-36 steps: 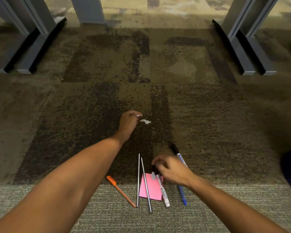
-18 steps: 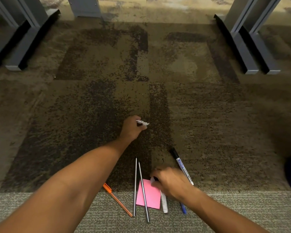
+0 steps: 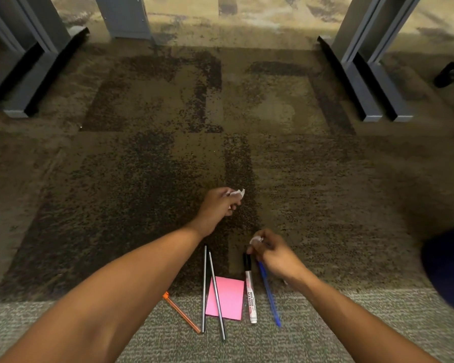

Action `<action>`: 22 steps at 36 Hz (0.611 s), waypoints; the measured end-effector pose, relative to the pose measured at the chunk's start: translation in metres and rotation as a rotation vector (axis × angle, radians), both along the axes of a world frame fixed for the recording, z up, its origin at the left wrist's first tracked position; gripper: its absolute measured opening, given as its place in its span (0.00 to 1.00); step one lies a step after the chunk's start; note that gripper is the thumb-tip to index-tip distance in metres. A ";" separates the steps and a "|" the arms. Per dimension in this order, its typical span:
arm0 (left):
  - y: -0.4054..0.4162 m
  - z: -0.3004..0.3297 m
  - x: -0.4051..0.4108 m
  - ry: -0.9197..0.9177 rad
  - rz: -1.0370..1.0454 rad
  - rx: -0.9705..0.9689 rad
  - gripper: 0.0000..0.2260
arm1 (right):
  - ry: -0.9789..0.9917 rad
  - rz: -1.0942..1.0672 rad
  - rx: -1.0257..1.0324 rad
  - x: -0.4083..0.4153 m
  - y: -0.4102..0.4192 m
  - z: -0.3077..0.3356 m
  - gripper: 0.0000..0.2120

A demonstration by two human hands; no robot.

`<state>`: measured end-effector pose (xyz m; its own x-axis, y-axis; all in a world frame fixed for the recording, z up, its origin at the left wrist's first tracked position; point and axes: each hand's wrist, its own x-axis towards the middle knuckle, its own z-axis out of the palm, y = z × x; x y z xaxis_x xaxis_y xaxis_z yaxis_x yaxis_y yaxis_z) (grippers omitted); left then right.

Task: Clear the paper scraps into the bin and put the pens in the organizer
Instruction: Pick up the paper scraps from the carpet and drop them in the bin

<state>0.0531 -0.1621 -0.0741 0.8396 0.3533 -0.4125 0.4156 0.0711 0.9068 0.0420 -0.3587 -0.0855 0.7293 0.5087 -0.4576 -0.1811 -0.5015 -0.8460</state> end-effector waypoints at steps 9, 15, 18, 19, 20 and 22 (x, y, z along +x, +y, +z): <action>-0.073 0.039 -0.006 0.009 0.179 -0.406 0.10 | 0.437 -0.631 0.524 0.018 -0.019 0.048 0.06; -0.136 0.065 0.000 -0.034 0.353 -0.771 0.12 | 0.585 -0.912 0.853 0.026 -0.041 0.082 0.10; -0.164 0.084 0.006 -0.079 0.424 -0.836 0.10 | 0.570 -1.039 0.944 0.030 -0.056 0.098 0.11; -0.173 0.091 0.009 -0.096 0.441 -0.849 0.09 | 0.558 -1.069 0.966 0.032 -0.061 0.102 0.11; -0.182 0.098 0.011 -0.112 0.457 -0.866 0.08 | 0.548 -1.087 0.988 0.033 -0.065 0.108 0.10; -0.201 0.113 0.015 -0.134 0.488 -0.927 0.07 | 0.534 -1.091 1.042 0.033 -0.074 0.121 0.10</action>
